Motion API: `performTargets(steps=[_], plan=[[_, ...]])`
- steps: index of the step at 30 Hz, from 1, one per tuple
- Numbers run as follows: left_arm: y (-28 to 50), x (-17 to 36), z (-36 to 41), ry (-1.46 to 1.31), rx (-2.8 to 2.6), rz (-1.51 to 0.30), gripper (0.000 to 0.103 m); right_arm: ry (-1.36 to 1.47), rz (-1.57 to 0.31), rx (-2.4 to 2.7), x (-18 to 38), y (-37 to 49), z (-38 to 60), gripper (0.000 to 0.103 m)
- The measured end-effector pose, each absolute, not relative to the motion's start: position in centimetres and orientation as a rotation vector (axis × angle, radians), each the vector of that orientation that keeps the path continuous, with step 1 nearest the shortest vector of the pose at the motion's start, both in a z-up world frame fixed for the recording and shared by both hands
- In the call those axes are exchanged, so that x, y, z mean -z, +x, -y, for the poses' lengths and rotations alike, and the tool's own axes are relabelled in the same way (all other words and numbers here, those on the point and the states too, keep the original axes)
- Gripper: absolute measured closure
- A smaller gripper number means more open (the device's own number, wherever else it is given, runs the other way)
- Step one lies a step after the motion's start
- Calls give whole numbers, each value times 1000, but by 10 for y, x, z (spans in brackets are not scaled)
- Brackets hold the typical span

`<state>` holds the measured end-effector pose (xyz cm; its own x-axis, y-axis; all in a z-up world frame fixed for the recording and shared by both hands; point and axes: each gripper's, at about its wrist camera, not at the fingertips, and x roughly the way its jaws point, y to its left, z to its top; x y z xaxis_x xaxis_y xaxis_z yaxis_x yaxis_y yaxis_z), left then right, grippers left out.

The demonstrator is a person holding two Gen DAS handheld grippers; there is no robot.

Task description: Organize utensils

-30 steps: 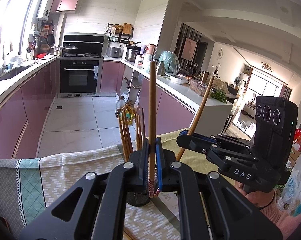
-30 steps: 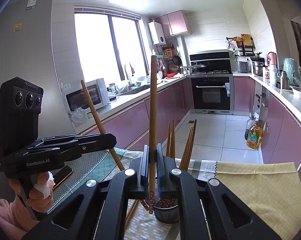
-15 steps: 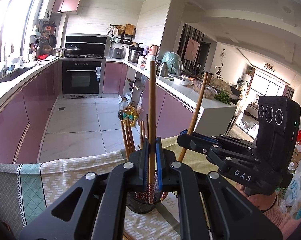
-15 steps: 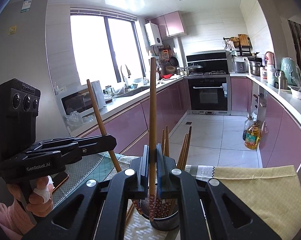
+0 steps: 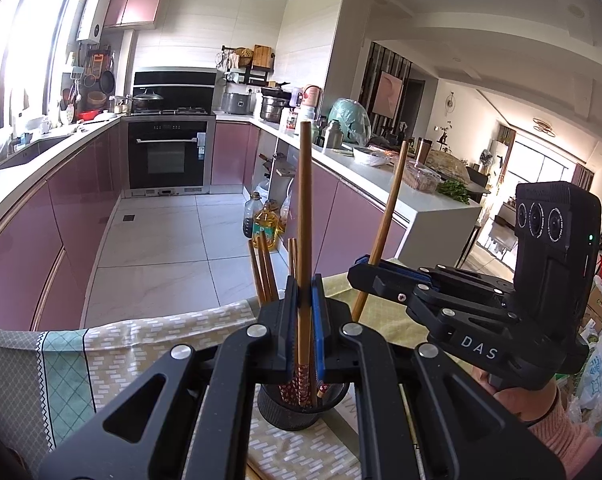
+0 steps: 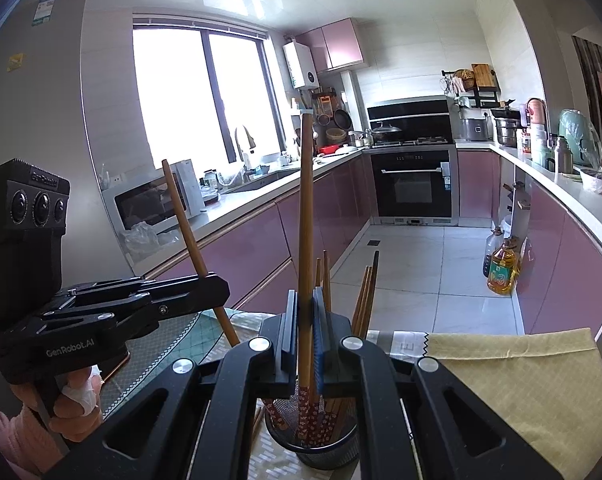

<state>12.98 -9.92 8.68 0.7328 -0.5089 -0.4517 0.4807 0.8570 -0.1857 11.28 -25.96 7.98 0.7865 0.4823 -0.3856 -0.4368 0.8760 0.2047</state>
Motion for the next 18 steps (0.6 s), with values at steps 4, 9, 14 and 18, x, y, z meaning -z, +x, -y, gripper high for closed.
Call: performTargets(steps=[4, 9, 14, 18], plan=[[132, -85, 102, -47, 538, -526, 96, 104, -458, -490, -76, 118, 257, 97], [137, -84, 103, -33, 523, -541, 96, 105, -476, -482, -72, 122, 257, 97], [144, -82, 106, -14, 510, -554, 96, 105, -495, -479, -65, 126, 258, 97], [149, -78, 107, -1, 504, -570, 96, 106, -513, -476, -60, 130, 257, 97]])
